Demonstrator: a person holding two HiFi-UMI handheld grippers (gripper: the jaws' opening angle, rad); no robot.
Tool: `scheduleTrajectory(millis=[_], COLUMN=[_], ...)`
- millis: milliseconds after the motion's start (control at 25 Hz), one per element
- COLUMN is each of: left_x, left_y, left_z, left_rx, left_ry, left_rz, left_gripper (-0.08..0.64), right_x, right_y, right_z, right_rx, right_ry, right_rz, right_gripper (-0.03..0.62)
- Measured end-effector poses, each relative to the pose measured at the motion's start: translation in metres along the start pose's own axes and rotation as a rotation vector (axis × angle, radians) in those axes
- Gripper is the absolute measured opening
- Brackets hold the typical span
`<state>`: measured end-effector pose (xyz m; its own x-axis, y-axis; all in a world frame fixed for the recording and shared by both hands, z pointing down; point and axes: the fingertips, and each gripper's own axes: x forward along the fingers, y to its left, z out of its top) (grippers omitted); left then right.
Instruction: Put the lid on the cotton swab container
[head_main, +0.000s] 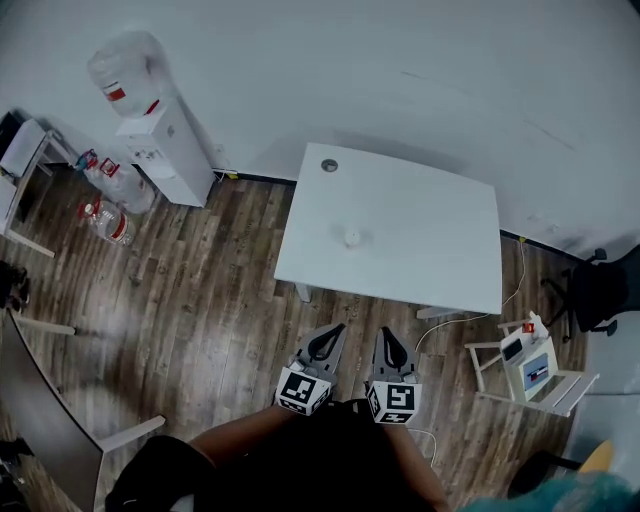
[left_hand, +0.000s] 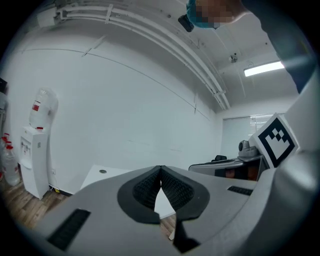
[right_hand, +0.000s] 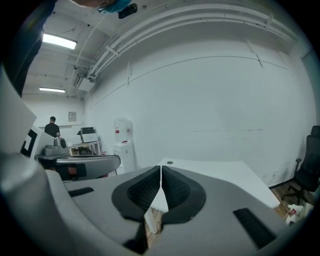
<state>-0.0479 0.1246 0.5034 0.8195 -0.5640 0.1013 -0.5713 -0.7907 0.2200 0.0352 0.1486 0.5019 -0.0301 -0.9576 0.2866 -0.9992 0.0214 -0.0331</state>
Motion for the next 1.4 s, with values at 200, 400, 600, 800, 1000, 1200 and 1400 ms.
scheduleTrajectory(millis=[200, 400, 600, 800, 1000, 1200, 1400], left_x=[0.010, 0.023, 0.033, 0.054, 0.097, 0.142, 0.176], left_y=[0.031, 0.049, 0.074, 0.100, 0.121, 0.142, 0.155], left_z=[0.001, 0.005, 0.001, -0.008, -0.014, -0.039, -0.064], left_rx=[0.001, -0.009, -0.020, -0.018, 0.022, 0.049, 0.114], left_ry=[0.007, -0.006, 0.007, 0.051, 0.094, 0.147, 0.180], left_rz=[0.009, 0.038, 0.093, 0.126, 0.126, 0.117, 0.076], left_gripper=[0.012, 0.012, 0.012, 0.012, 0.012, 0.014, 0.014], right_x=[0.028, 0.050, 0.074, 0.112, 0.153, 0.191, 0.226], right_y=[0.005, 0.002, 0.010, 0.006, -0.020, -0.055, -0.077], right_z=[0.002, 0.008, 0.006, 0.017, 0.022, 0.009, -0.001], right_rx=[-0.003, -0.009, -0.006, 0.004, 0.043, 0.103, 0.088], right_ry=[0.014, 0.019, 0.026, 0.004, 0.009, 0.063, 0.107], right_rz=[0.016, 0.022, 0.081, 0.117, 0.113, 0.102, 0.116], right_gripper=[0.032, 0.032, 0.032, 0.032, 0.032, 0.032, 0.032])
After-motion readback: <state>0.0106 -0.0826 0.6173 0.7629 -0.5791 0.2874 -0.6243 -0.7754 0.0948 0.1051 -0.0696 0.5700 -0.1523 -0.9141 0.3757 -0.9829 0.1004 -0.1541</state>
